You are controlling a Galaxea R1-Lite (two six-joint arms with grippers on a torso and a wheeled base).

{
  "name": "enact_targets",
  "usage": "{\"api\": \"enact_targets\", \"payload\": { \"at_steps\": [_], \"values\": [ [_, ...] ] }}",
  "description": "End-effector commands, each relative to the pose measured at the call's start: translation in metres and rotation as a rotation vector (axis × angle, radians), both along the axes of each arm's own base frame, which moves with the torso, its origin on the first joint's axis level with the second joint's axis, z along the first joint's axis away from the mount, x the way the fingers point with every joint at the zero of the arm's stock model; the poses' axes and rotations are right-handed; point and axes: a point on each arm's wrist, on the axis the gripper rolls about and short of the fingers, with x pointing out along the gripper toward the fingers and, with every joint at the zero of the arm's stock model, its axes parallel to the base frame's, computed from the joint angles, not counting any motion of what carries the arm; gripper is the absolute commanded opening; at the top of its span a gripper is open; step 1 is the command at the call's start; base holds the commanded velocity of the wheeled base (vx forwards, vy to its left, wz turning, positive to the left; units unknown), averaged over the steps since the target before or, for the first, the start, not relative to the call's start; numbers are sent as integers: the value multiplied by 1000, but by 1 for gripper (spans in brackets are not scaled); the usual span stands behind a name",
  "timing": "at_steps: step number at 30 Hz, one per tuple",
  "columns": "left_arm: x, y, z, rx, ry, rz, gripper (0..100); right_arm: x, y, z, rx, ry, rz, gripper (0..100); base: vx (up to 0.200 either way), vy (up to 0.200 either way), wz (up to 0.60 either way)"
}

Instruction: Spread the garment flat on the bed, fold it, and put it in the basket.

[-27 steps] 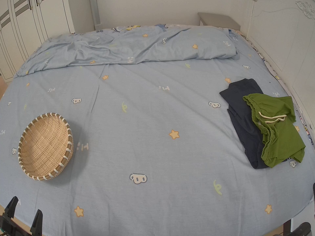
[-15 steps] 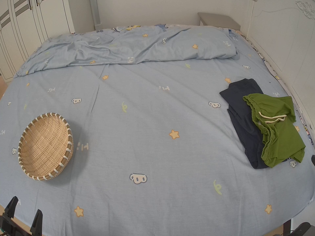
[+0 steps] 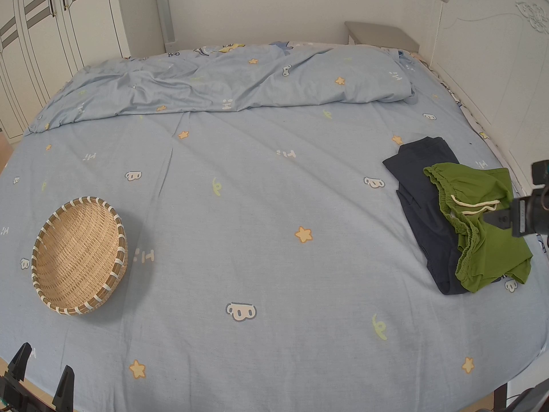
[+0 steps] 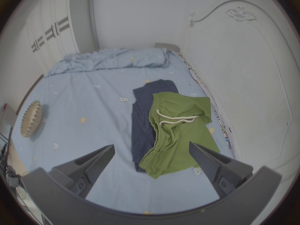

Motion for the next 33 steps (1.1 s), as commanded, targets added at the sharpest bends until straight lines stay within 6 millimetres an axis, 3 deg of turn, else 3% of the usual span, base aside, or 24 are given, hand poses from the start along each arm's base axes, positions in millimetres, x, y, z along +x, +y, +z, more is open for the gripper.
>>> {"api": "enact_targets", "payload": {
  "at_steps": [1, 10, 33],
  "values": [
    [0, 0, -5, 0, 4, 0, 100, 133, 27, -56, -185, 223, -104, 100, 0, 0, 0],
    [0, 0, -5, 0, 4, 1, 100, 161, 23, -82, -243, 266, -201, 100, 0, 0, 0],
    [0, 0, -5, 0, 4, 1, 100, 157, 5, -86, -287, 288, -302, 100, 0, 0, 0]
  ]
}}
